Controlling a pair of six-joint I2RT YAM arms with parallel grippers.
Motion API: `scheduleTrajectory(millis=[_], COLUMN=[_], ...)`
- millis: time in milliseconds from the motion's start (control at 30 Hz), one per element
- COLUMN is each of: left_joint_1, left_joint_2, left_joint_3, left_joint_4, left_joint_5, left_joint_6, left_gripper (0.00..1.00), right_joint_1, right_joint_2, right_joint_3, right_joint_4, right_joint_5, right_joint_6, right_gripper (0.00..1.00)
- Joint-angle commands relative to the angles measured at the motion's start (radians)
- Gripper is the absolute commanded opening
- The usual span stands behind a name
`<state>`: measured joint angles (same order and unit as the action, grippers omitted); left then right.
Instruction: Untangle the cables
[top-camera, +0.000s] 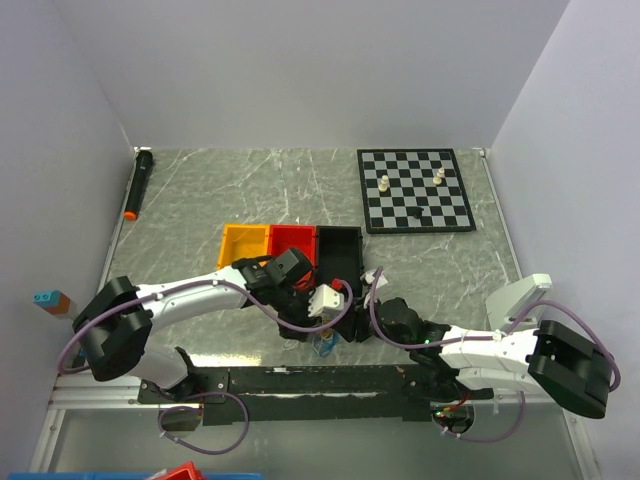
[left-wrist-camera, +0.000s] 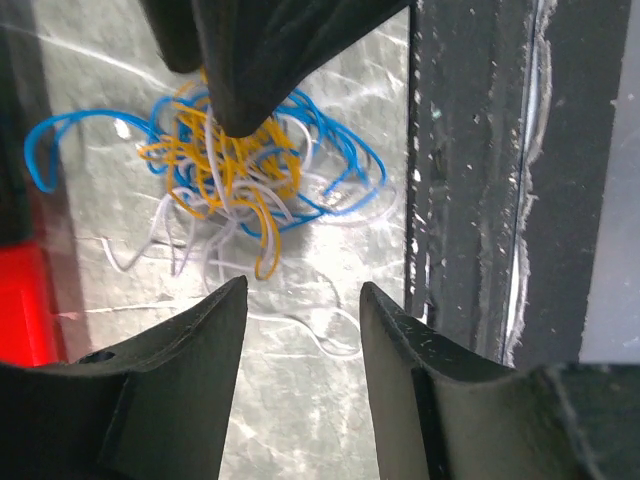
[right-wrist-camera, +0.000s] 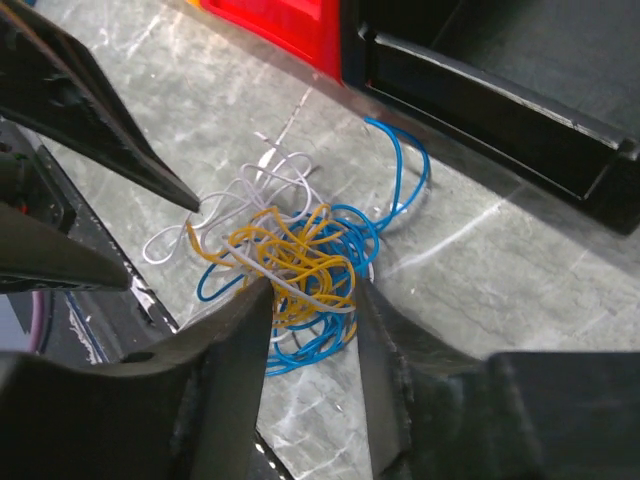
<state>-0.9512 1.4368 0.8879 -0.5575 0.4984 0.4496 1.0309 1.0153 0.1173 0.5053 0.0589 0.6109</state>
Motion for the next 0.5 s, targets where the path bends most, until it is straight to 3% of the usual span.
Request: scheduleTrajectory(millis=[0,100,300,467], left_joint_1=[0.008,0.008,0.014,0.015], left_joint_2=[-0.007,0.011,0.042,0.05], left_joint_3=[0.017,0.025,0.033,0.033], left_joint_4=[0.102,0.14,0.107,0.071], left_joint_5=[-0.011,-0.05,-0.015,0.022], left_joint_6=[-0.009,-0.02,0.008,0.043], left_gripper=[0.53,0.53,0.51,0.31], right_joint_1=[-0.008,-0.008,-0.008,-0.009], right_joint_2=[-0.009,0.006,0.023,0.025], right_joint_3=[-0.002,-0.002,-0.007,-0.011], right_joint_4=[0.061,0.071,0.079,0.079], right_joint_5=[-0.013,-0.027,-0.037,-0.036], right_joint_6=[0.013,0.013,0.015,0.013], right_gripper=[0.41,0.36,0.35,0.34])
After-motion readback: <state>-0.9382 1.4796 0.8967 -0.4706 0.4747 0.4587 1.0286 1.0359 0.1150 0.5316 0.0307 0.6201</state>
